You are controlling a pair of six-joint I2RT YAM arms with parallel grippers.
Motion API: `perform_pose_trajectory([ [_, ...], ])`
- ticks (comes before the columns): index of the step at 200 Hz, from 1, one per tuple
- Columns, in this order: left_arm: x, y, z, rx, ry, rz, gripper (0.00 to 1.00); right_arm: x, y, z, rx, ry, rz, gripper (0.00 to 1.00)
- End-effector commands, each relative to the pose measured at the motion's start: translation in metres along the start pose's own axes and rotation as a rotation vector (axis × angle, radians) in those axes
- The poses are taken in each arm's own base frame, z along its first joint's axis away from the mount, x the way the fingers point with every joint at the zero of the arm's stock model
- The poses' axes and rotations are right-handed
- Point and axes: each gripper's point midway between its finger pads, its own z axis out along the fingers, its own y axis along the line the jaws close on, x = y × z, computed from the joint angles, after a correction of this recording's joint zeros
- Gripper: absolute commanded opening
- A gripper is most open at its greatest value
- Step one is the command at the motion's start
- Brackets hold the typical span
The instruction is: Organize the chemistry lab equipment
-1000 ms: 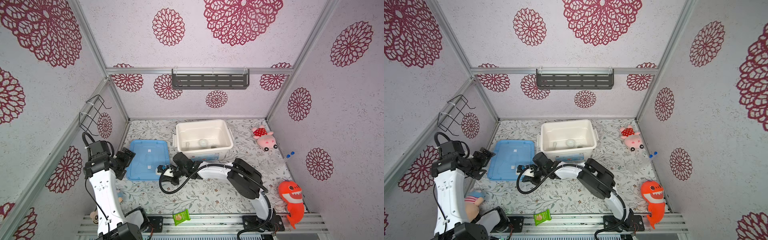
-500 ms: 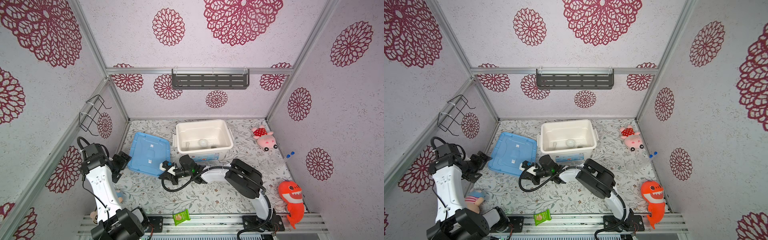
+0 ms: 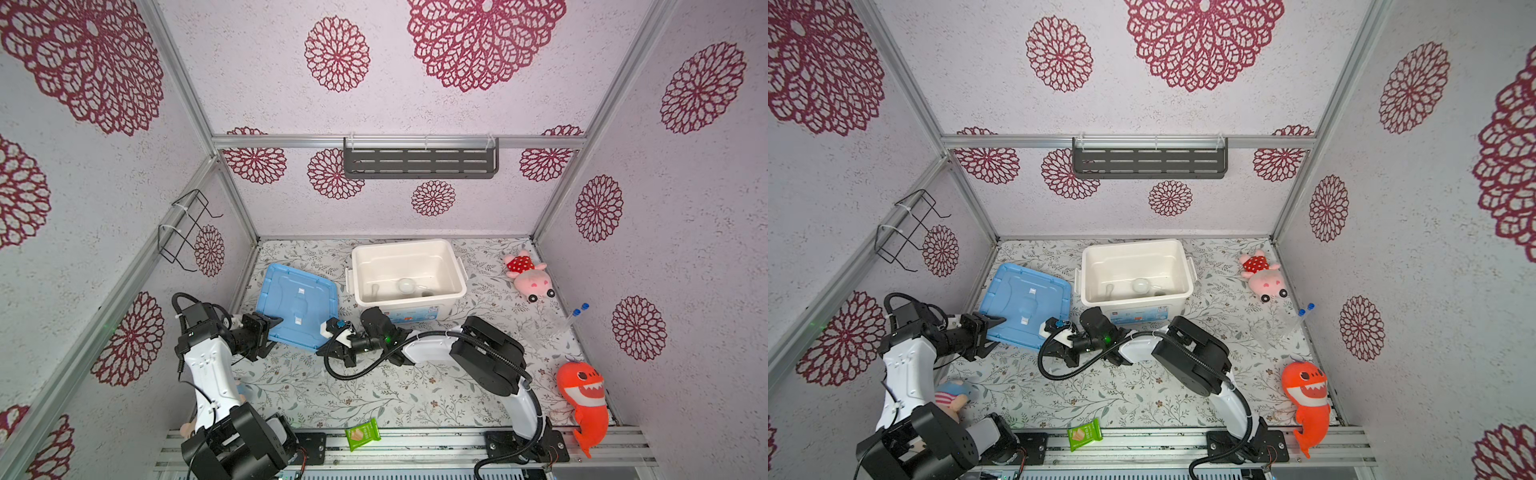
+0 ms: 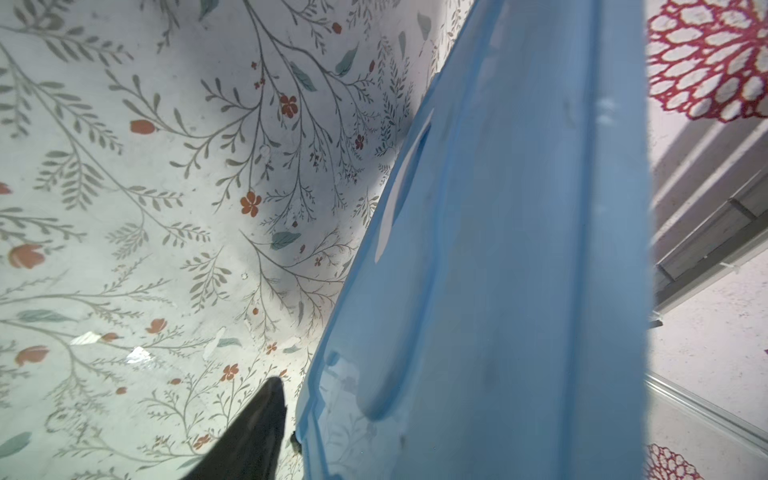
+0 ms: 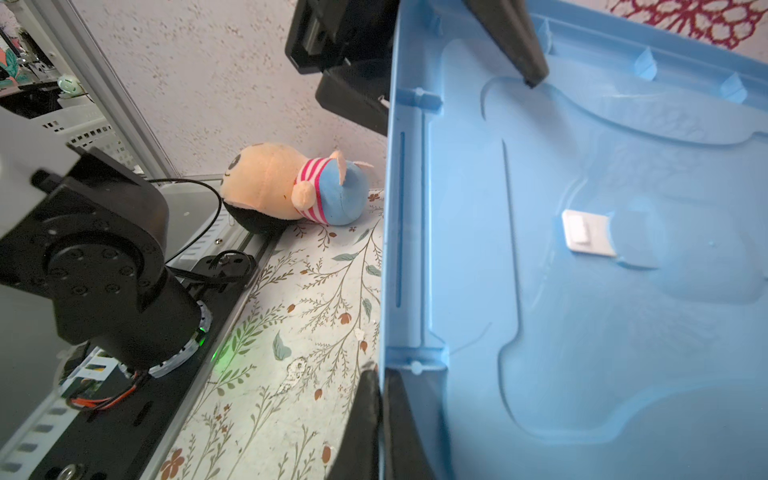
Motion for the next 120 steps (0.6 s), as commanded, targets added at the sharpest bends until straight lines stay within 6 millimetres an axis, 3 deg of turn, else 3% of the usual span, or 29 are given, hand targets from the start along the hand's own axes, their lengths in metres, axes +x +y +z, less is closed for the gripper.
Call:
perform_pose_trajectory([
  [1, 0.001, -0.013, -0.008, 0.039, -0.016, 0.043, 0.41, -0.038, 0.007, 0.001, -0.047, -0.096, -0.07, 0.0],
  [25, 0.006, -0.006, -0.007, 0.007, -0.005, 0.024, 0.15, -0.037, 0.007, 0.002, -0.053, -0.101, -0.038, 0.0],
  [50, 0.003, -0.008, -0.012, -0.017, -0.028, 0.044, 0.14, -0.04, 0.005, 0.003, -0.045, -0.104, -0.045, 0.0],
  [73, 0.003, -0.019, -0.026, -0.025, -0.059, 0.067, 0.09, -0.049, 0.001, 0.001, -0.015, -0.122, -0.052, 0.12],
  [120, -0.001, -0.05, -0.058, 0.0, -0.187, 0.133, 0.08, -0.091, 0.009, -0.014, -0.007, -0.184, -0.121, 0.24],
])
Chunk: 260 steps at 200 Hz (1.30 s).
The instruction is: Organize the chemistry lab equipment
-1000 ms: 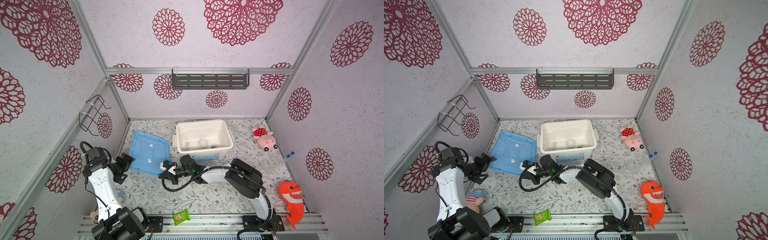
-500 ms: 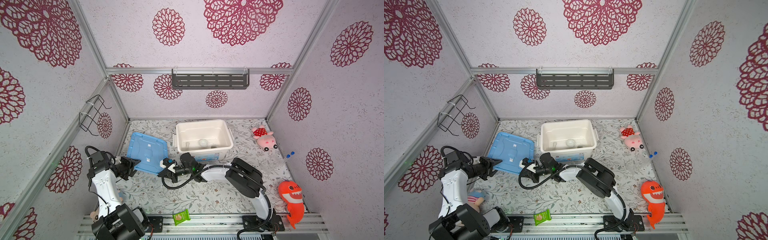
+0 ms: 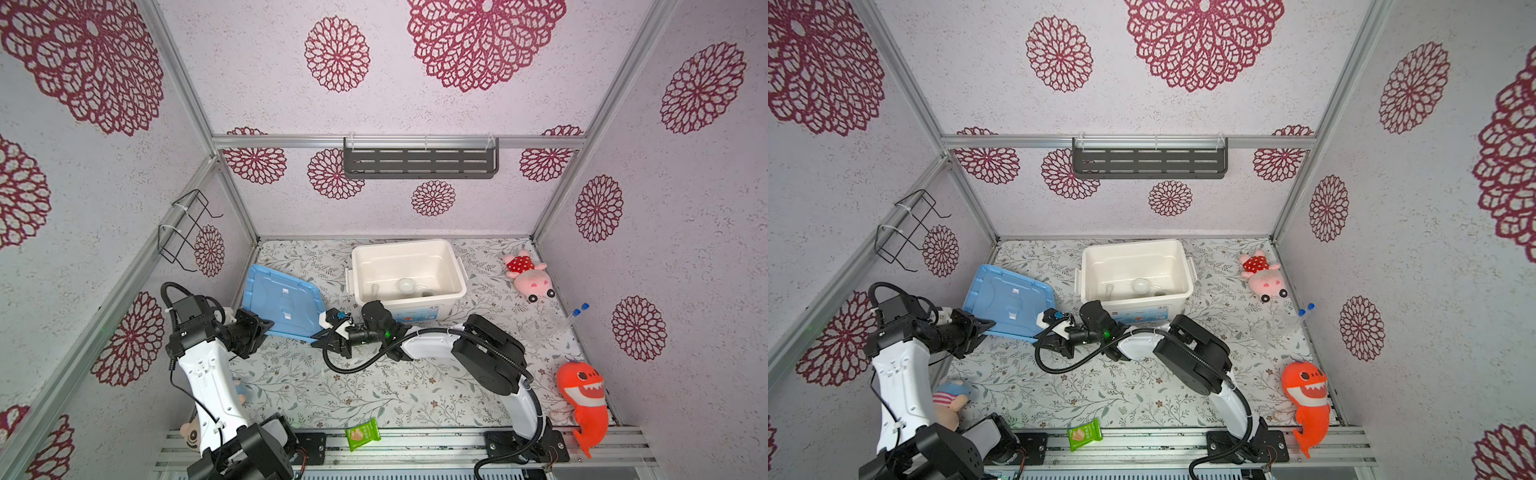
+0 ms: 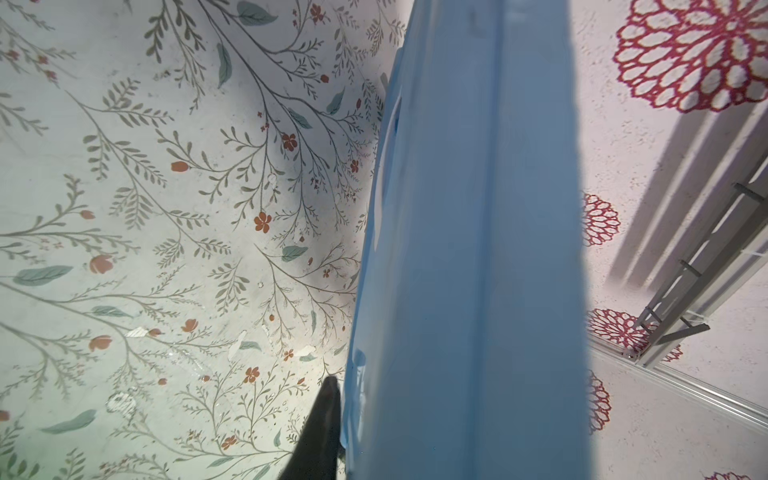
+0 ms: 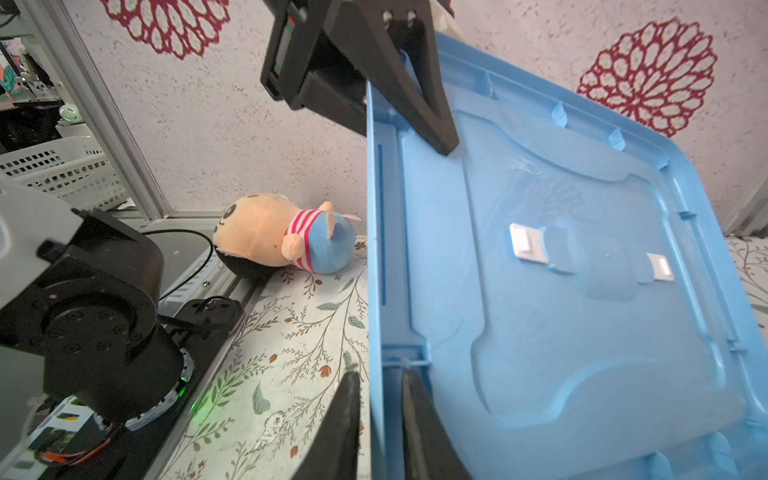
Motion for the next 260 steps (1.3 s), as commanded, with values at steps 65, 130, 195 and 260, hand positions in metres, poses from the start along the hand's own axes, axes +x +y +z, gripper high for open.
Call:
perform_pose_trajectory([
  [65, -0.005, -0.051, -0.029, 0.052, -0.043, 0.066, 0.1, -0.078, -0.013, -0.035, 0.309, 0.09, -0.371, 0.57],
  [130, -0.004, -0.058, -0.021, 0.098, -0.026, 0.018, 0.11, -0.053, -0.04, -0.027, 0.602, 0.303, -0.557, 0.67],
  [195, 0.005, -0.054, -0.017, 0.09, 0.009, 0.01, 0.13, -0.067, -0.055, -0.017, 0.78, 0.309, -0.618, 0.34],
  [260, 0.005, -0.059, -0.02, 0.096, 0.0, 0.023, 0.39, -0.085, -0.043, -0.02, 0.857, 0.253, -0.688, 0.07],
])
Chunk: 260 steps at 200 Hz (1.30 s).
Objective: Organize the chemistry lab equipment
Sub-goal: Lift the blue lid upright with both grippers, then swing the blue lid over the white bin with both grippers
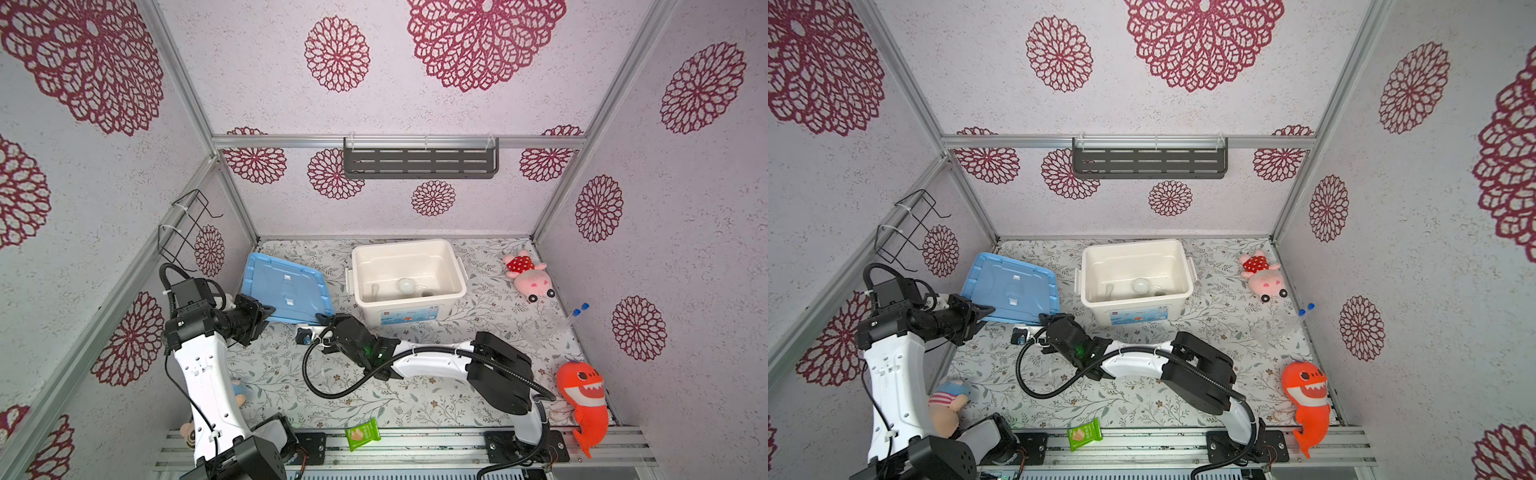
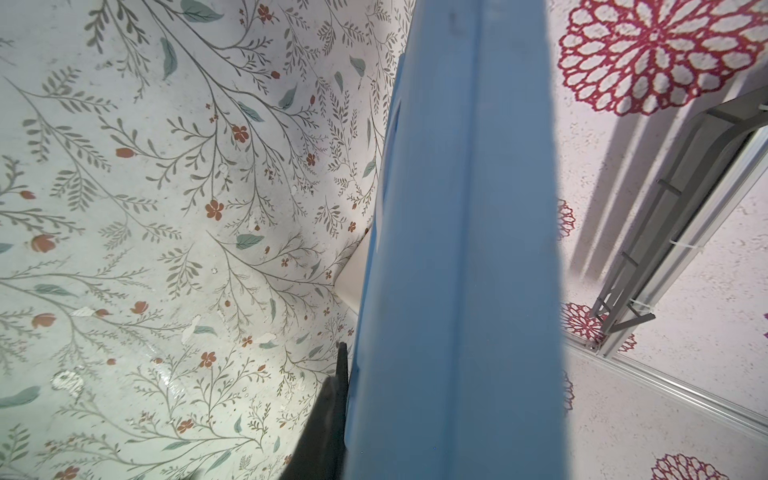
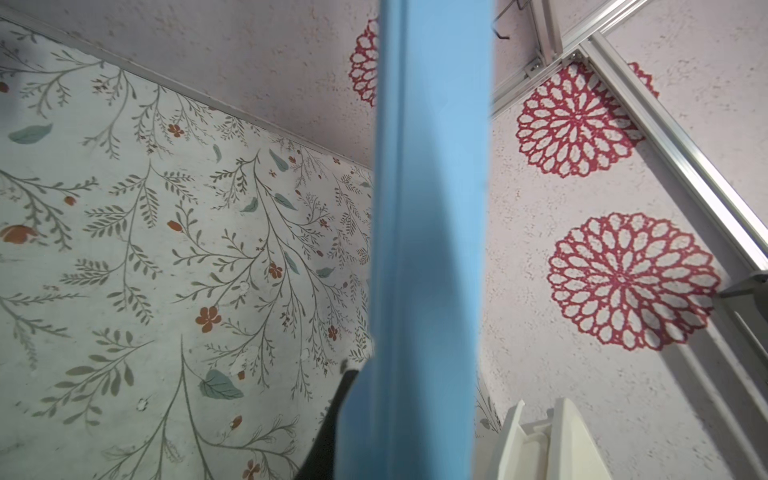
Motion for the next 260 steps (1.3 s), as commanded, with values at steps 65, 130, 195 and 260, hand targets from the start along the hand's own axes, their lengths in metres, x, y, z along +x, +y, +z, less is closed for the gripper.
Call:
perform_pose_trajectory([
  [65, -0.038, -0.074, -0.053, 0.114, -0.255, 0.262, 0.99, -0.07, -0.06, -0.046, 0.083, -0.186, 0.302, 0.04],
  [130, -0.063, -0.125, -0.1, 0.189, -0.448, 0.39, 0.97, -0.079, -0.077, -0.106, -0.107, -0.217, 0.566, 0.02],
  [195, -0.067, -0.137, -0.074, 0.282, -0.423, 0.421, 0.97, -0.052, -0.166, -0.151, -0.242, -0.159, 1.047, 0.01],
  [260, -0.022, -0.143, 0.005, 0.209, -0.259, 0.557, 0.97, 0.0, -0.246, -0.199, -0.29, -0.136, 1.498, 0.01],
])
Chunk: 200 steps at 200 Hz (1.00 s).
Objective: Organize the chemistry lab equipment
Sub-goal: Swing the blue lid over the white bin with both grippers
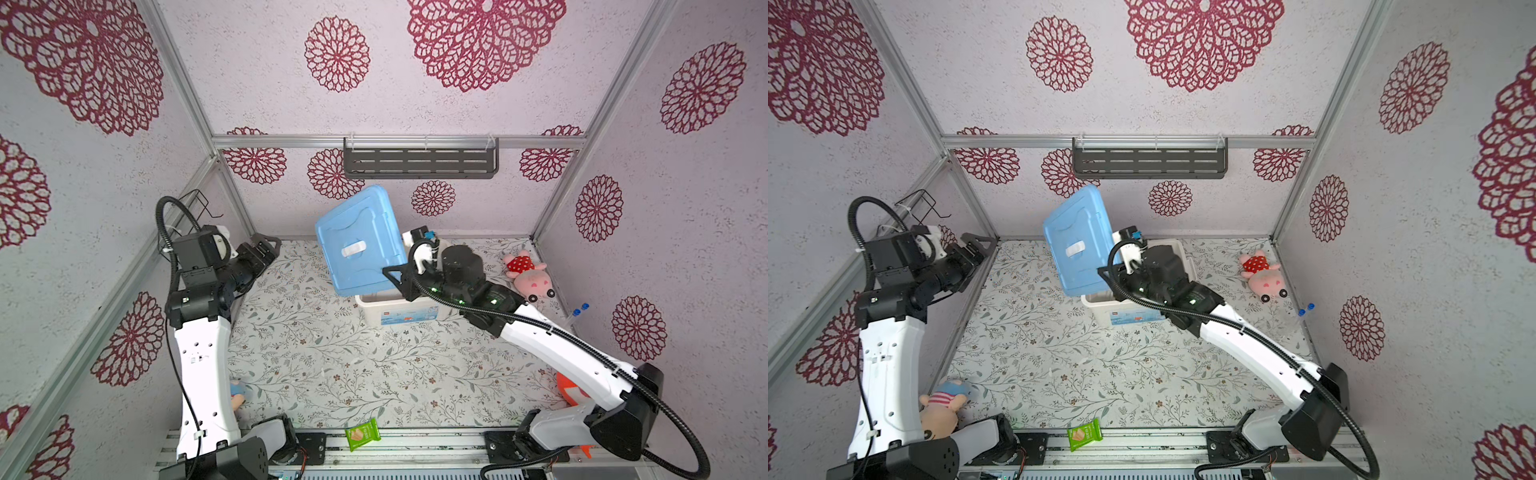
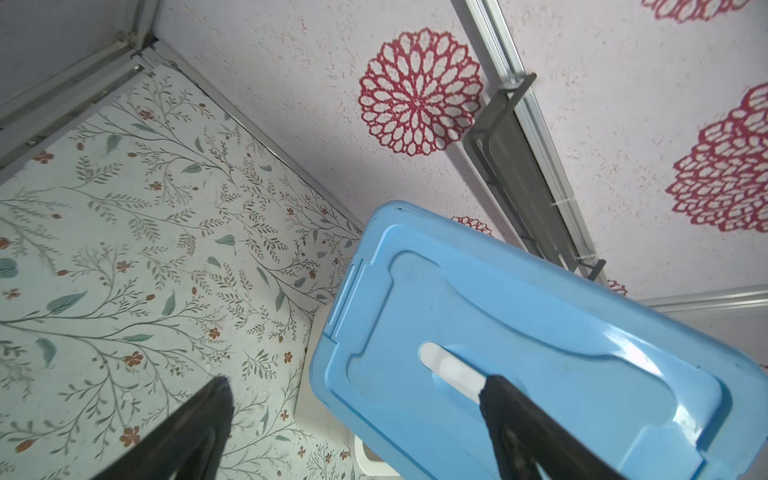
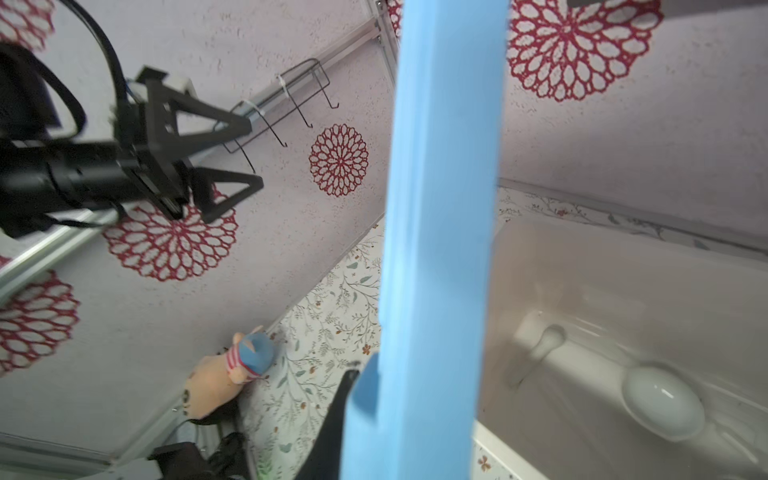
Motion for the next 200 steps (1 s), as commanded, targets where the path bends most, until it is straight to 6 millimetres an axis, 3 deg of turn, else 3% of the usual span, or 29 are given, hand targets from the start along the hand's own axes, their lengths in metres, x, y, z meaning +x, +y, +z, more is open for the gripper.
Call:
perform_pose_trajectory([
  [1, 0.014, -0.003, 0.022, 0.004, 0.024, 0.046, 0.97, -0.032, 0.015, -0.037, -0.146, -0.041, 0.228, 0.01],
  [38, 0.067, -0.012, 0.064, 0.0, 0.2, 0.074, 0.97, -0.033, -0.022, -0.05, -0.19, 0.004, 0.481, 0.01],
  [78, 0.092, -0.012, 0.094, 0.017, 0.286, 0.033, 0.97, -0.006, -0.065, -0.055, -0.136, 0.057, 0.711, 0.03],
  [142, 0.142, -0.015, 0.136, -0.008, 0.467, 0.081, 1.0, 0.016, -0.146, -0.073, 0.023, 0.043, 0.821, 0.06],
  [169, 0.162, -0.018, 0.15, -0.018, 0.551, 0.101, 0.96, 0.016, -0.172, -0.076, 0.057, 0.034, 0.832, 0.1],
  [200, 0.171, -0.012, 0.16, -0.039, 0.578, 0.093, 0.94, 0.013, -0.195, -0.072, 0.082, 0.033, 0.827, 0.16],
])
